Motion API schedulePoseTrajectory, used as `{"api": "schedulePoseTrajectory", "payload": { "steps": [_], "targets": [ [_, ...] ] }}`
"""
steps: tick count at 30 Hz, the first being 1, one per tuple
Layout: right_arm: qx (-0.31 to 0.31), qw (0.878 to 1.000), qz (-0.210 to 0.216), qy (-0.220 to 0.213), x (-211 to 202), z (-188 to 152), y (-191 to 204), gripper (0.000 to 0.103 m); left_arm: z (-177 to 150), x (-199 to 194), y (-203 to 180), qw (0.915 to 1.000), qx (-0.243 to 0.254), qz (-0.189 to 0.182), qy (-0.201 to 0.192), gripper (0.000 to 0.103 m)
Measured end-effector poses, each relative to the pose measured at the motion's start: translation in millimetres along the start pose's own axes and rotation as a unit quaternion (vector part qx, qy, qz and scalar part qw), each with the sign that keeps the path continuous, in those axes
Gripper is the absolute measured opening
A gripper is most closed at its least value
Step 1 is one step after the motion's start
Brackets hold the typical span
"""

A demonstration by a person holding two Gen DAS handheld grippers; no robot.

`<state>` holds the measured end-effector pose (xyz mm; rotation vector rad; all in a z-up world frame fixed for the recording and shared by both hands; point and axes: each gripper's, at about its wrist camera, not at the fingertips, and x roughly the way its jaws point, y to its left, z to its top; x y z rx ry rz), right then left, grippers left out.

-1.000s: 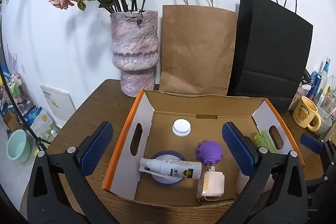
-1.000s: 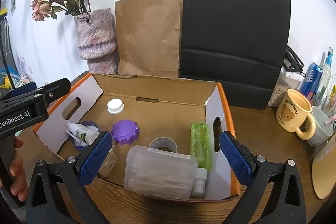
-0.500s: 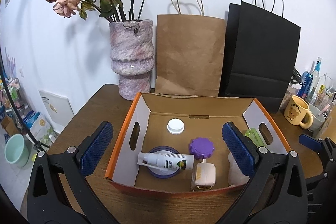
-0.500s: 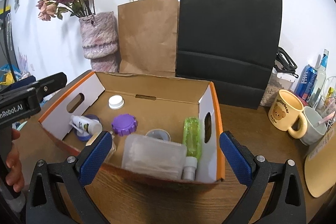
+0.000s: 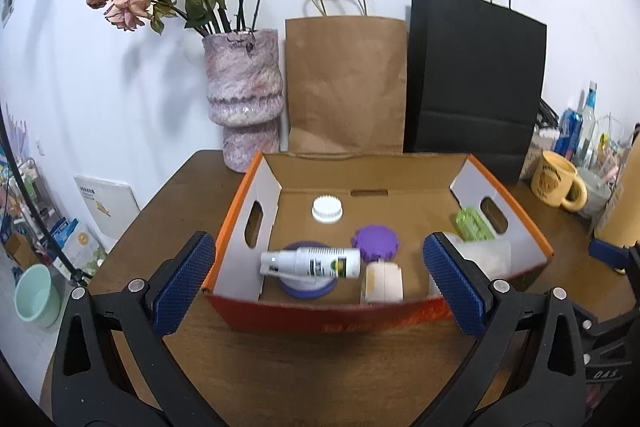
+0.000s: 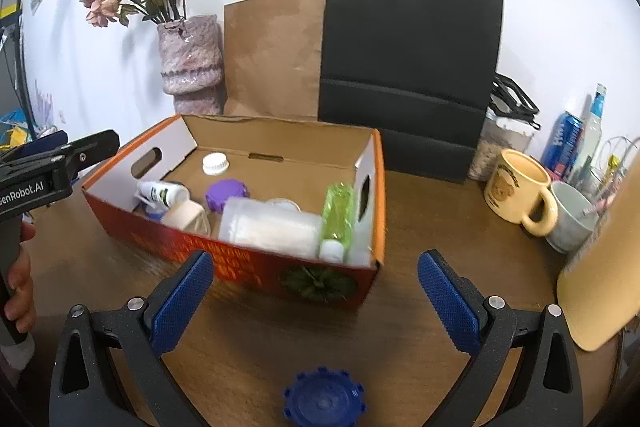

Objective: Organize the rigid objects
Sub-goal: 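Move both tools back from the box toward the blue and white caps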

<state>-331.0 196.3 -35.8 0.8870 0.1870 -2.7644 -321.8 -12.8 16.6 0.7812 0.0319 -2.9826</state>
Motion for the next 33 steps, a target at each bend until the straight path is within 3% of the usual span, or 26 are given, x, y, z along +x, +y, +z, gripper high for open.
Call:
{"api": "schedulePoseTrajectory", "payload": {
  "steps": [33],
  "targets": [
    [0.006,0.997,0.012,0.073,-57,-100,-16,0.103,-96,-61,-31,0.9952,0.027,-0.013,0.093,0.103]
  ]
}}
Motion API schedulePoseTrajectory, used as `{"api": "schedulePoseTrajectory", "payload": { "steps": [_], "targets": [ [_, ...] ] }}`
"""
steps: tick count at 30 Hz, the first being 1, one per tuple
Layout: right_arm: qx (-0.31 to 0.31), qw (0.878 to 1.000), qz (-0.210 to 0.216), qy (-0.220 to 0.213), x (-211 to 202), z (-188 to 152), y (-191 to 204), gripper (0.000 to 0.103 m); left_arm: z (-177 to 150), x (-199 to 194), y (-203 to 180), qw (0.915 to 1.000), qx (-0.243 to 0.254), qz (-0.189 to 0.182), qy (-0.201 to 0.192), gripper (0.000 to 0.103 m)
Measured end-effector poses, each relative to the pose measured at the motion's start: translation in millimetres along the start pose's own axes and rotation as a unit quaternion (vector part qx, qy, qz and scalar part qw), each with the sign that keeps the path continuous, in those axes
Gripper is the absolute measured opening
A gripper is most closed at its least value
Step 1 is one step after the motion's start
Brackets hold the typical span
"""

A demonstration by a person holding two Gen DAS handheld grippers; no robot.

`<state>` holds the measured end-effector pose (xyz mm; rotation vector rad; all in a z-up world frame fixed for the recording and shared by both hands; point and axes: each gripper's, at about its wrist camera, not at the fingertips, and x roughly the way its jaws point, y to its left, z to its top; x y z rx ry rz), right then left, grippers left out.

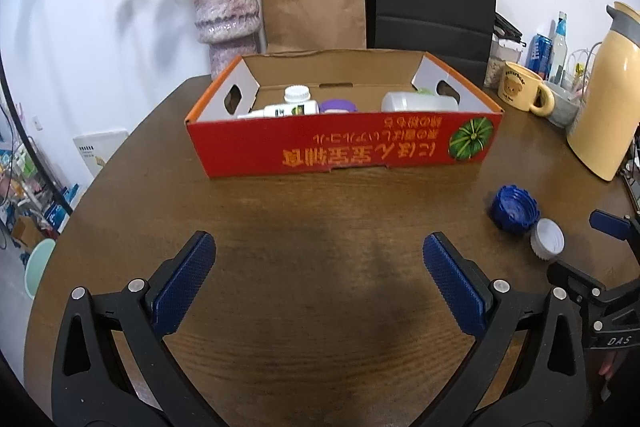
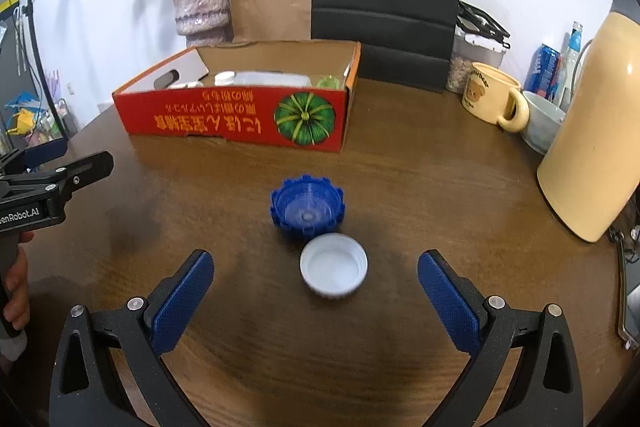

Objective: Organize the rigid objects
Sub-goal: 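Move both tools back from the box toward the blue and white caps, then grasp the small white cap with the right tool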

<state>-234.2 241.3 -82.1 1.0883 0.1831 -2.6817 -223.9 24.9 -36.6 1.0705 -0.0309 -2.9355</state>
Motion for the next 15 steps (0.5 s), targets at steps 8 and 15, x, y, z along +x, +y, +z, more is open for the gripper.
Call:
{"api": "schedulePoseTrajectory", "payload": {
  "steps": [8,15],
  "targets": [
    [0.002,1.0,0.001,0.023,8,-4,-8,0.103,-9,3,-1,0.9998,-0.011,0.004,0.019,0.103],
    [-0.013,0.999,0.003,0.038,23,1,-13,0.092,-13,1,-7,0.9996,-0.016,0.009,0.023,0.103]
  ]
}}
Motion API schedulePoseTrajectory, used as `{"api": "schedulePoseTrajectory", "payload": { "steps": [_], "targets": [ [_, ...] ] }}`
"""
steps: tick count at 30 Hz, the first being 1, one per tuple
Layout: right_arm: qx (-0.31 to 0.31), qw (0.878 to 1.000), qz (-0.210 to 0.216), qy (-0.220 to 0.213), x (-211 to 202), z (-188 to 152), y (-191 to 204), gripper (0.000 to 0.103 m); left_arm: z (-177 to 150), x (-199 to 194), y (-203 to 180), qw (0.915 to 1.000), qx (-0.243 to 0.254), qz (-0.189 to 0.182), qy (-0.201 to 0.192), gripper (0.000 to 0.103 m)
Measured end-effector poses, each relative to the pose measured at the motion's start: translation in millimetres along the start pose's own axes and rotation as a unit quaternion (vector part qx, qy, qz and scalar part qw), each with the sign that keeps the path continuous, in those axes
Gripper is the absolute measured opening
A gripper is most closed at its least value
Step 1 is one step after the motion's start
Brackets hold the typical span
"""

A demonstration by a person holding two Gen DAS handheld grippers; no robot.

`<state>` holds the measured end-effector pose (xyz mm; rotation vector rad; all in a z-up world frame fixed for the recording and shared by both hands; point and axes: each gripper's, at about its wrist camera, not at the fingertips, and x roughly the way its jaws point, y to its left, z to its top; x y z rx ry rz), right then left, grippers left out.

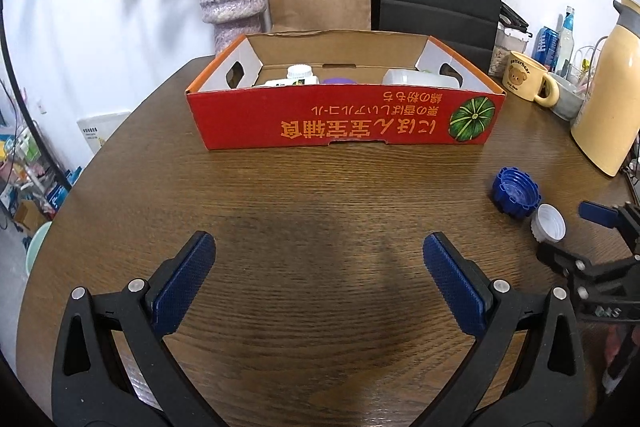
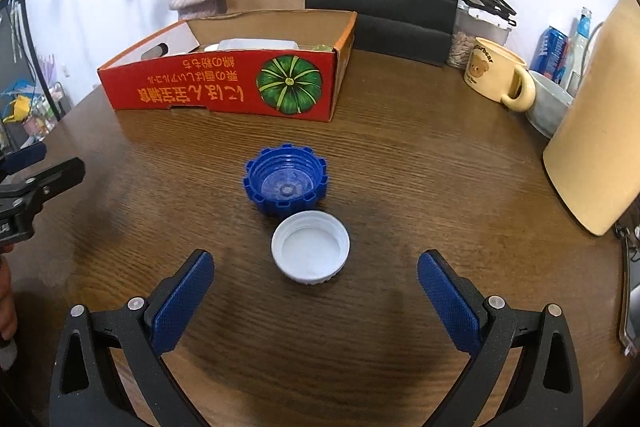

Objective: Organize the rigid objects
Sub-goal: 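Grasp the small white cap with the right tool, then grasp the blue ridged cap with the left tool while the right tool holds the white cap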

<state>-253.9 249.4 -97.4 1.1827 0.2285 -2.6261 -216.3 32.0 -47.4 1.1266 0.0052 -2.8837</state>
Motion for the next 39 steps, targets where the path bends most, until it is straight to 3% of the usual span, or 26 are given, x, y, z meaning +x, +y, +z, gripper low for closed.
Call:
{"api": "schedulePoseTrajectory", "payload": {
  "steps": [1,3,5,19,39],
  "targets": [
    [-0.003,1.0,0.0,0.002,2,1,0,0.086,0,0,-1,1.0,-0.001,0.001,0.0,0.103],
    [-0.004,1.0,0.001,0.015,8,2,-1,0.06,0,-1,-3,1.0,-0.003,0.002,0.001,0.103],
    [-0.001,1.0,0.017,0.02,9,2,-2,0.045,0,-1,-6,1.0,-0.004,0.002,0.001,0.103],
    [-0.025,0.999,0.018,-0.03,-6,8,-7,0.045,1,7,-39,0.9998,0.005,-0.007,0.017,0.103],
    [0.014,0.998,0.03,-0.06,-12,20,-67,0.045,15,32,-119,0.9982,0.03,-0.037,0.037,0.103]
  ]
}}
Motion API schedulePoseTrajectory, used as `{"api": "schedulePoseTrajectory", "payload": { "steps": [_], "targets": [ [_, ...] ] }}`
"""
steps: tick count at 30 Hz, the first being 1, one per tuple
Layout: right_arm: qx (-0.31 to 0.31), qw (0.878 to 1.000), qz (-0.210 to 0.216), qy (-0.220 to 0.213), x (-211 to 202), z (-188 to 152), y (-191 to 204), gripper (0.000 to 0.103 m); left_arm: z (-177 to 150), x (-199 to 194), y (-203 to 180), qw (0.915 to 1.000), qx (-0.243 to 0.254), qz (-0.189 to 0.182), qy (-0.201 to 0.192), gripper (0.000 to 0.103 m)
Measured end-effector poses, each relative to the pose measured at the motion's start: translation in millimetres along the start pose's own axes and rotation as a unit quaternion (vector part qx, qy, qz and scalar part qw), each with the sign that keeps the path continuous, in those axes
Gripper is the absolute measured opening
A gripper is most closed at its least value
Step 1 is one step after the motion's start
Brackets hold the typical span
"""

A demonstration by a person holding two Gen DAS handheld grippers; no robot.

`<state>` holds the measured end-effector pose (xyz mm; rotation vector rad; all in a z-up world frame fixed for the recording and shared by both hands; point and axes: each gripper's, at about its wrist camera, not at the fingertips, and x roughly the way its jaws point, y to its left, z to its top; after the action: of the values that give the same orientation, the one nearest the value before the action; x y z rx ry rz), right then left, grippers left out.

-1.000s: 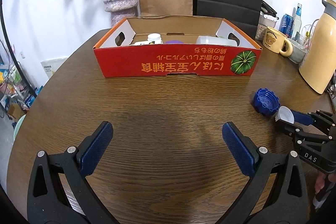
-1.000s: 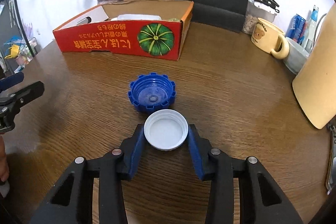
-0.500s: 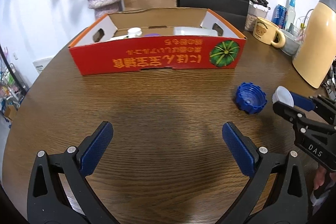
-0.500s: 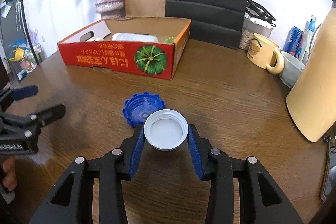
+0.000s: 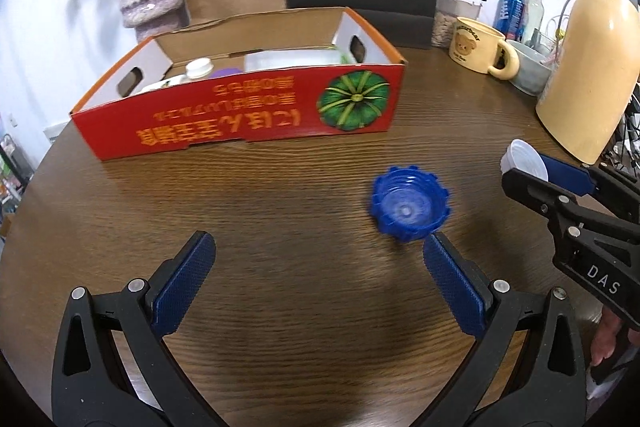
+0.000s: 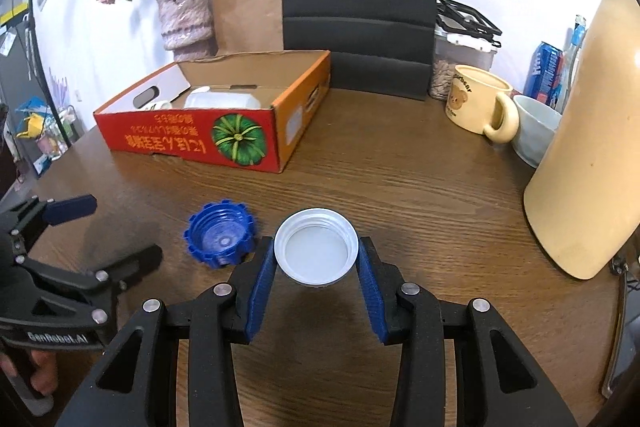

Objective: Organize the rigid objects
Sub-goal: 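Grasp the blue ridged cap with the left tool while the right tool holds the white cap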

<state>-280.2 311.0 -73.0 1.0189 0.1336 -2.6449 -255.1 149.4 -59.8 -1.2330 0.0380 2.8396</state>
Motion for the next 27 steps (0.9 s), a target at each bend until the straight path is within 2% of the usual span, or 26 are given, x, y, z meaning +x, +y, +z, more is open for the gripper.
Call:
{"api": "schedulePoseTrajectory", "payload": {
  "steps": [13,20,27],
  "targets": [
    [0.01,1.0,-0.003,-0.008,1,4,-23,0.045,13,23,-33,0.9999,0.004,0.001,0.015,0.103],
    [0.016,1.0,-0.006,-0.008,2,5,-29,0.045,16,31,-39,0.9997,-0.002,0.001,0.023,0.102],
    [0.017,1.0,-0.008,-0.008,4,4,-30,0.045,17,39,-40,0.9993,-0.014,-0.005,0.034,0.083]
  ]
}}
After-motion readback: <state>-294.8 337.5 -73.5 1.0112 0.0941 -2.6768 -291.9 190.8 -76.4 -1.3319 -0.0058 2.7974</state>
